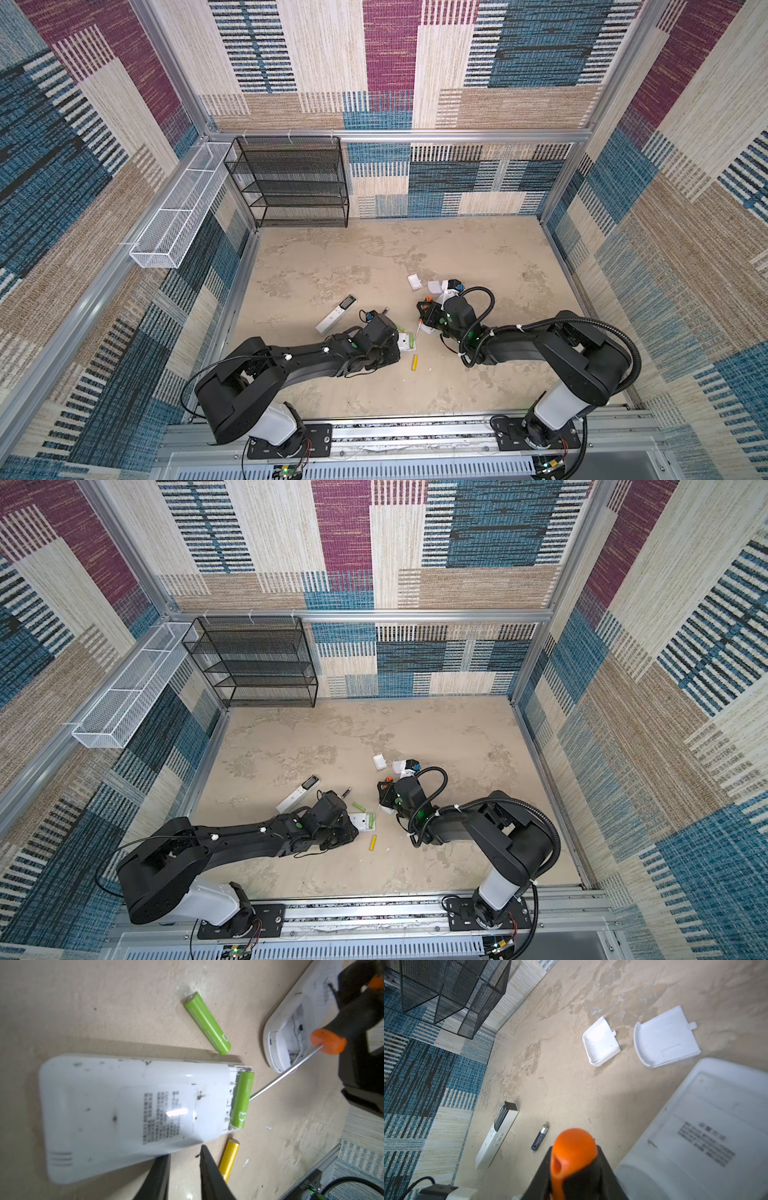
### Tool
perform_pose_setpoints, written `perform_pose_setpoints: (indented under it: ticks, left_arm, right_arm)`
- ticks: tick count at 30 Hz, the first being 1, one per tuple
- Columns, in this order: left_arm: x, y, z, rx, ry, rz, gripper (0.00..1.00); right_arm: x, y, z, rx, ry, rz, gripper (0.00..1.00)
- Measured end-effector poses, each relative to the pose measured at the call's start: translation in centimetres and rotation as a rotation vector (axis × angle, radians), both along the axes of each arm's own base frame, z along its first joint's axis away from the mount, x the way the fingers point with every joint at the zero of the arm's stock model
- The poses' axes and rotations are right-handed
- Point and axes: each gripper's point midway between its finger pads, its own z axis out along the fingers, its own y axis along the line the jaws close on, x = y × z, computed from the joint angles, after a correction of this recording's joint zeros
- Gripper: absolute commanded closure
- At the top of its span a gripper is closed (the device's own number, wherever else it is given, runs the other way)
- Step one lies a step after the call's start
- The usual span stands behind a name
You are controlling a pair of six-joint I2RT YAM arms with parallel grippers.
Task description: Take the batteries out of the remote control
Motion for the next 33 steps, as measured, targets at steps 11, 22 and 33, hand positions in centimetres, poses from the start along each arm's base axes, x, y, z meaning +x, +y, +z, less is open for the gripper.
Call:
perform_pose_setpoints:
  ticks: [11, 22, 33]
  left_arm:
    - [0.0, -0.1, 0.0, -0.019, -0.009, 0.004, 0.72]
    - [-0.2, 0.2, 0.0, -0.026, -0.004, 0.018, 0.72]
    - [-0.1, -0.1, 0.2, -0.029, -0.005, 0.015, 0.72]
  right_arm:
    - [-0.1, -0.4, 0.1, 0.040, 0.021, -0.029, 1.00]
    - [-0.2, -0.7, 0.2, 0.078, 0.036, -0.059, 1.00]
    - [0.0, -1.6, 1.5, 0.072, -0.008, -0.087, 1.00]
